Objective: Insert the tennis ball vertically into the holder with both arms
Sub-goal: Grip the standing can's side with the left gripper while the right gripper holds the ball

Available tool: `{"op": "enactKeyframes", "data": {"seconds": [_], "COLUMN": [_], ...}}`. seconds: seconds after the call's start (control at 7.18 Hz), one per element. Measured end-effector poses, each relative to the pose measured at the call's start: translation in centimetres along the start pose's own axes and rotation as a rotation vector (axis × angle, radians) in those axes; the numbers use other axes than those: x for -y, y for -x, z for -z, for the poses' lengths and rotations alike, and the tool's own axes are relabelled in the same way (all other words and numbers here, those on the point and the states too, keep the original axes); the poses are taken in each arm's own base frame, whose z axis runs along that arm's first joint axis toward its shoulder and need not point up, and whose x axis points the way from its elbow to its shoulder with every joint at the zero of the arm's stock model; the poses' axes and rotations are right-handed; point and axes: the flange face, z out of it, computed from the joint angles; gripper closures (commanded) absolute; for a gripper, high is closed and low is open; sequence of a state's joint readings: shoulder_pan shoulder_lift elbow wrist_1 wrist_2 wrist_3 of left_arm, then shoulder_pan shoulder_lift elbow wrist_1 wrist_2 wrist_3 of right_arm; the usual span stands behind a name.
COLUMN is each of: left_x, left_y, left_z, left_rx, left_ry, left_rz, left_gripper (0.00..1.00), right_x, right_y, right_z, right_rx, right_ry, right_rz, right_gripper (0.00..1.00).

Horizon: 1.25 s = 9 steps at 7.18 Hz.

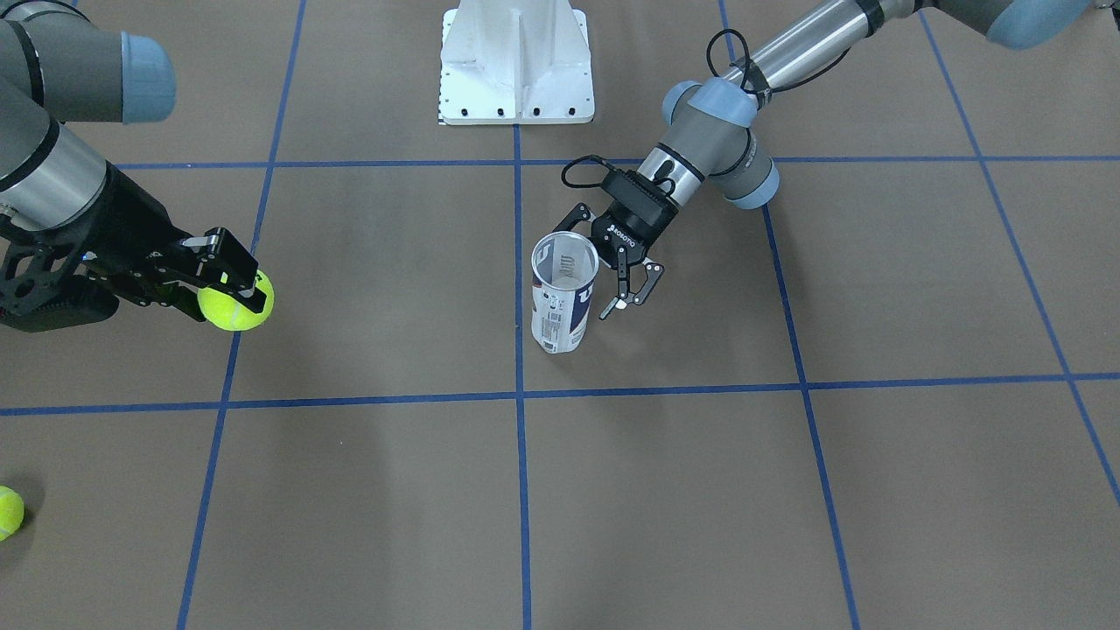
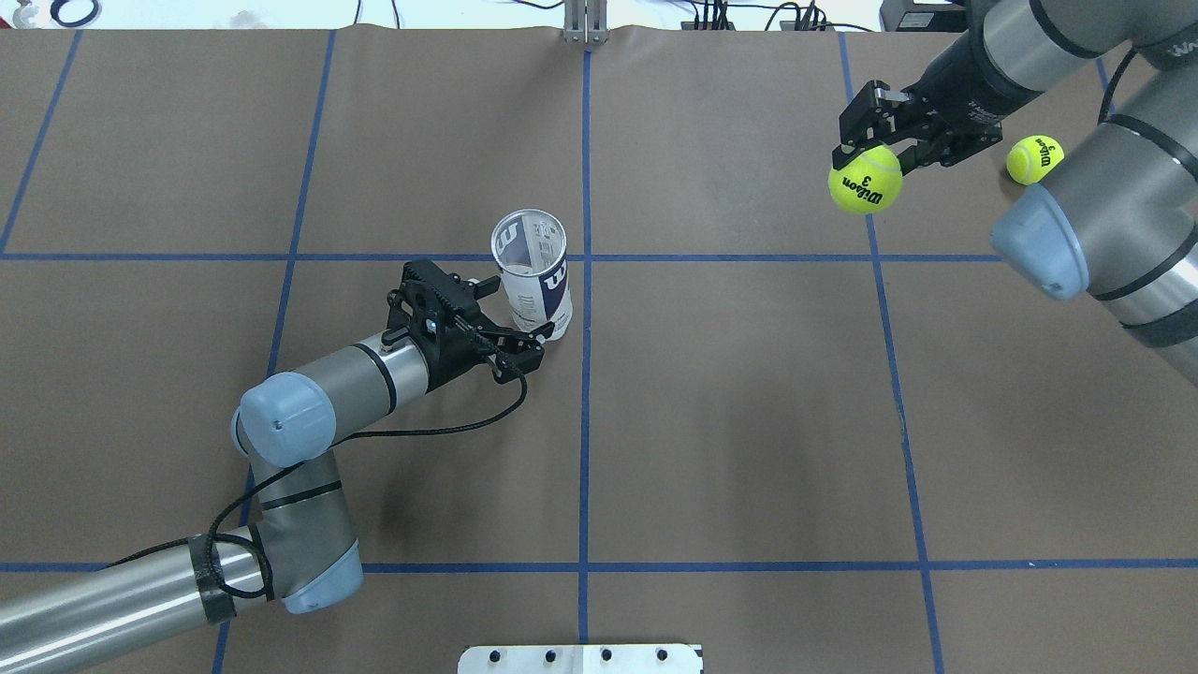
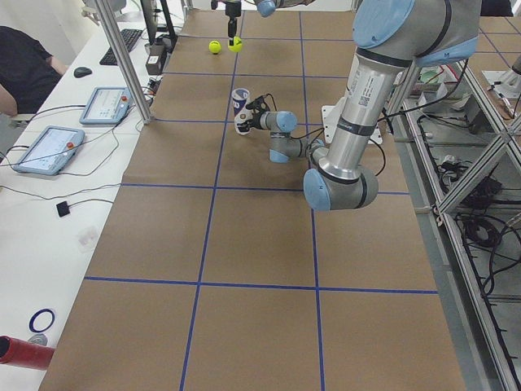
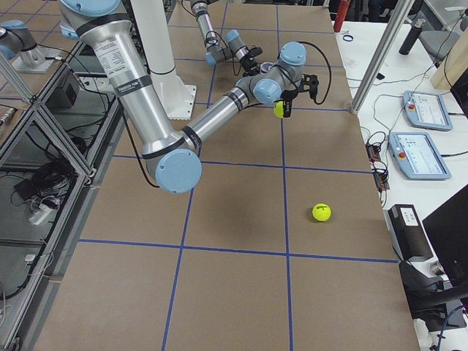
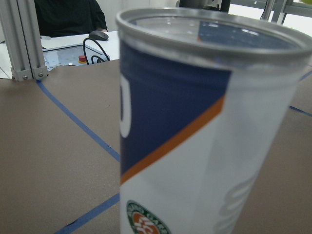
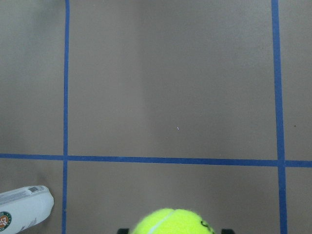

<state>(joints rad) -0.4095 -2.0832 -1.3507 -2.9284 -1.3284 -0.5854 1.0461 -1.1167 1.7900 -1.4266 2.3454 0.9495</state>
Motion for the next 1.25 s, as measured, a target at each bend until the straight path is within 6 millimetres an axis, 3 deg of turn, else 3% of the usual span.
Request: {"op": "enactKeyframes", "data": {"seconds": [1.25], "left_x": [1.1], "left_y": [-0.1], "left_z": [-2.8], "left_rx": [0.017], "left_ry": [-0.004], "left_rz": [-0.001], "left_gripper": [0.02], "right_x": [0.0], "right_y": [0.8], "right_z": [0.7], "right_rx": [0.016], "right_ry": [-0.003], "right_rz": [0.012], "right_gripper": [1.00]}}
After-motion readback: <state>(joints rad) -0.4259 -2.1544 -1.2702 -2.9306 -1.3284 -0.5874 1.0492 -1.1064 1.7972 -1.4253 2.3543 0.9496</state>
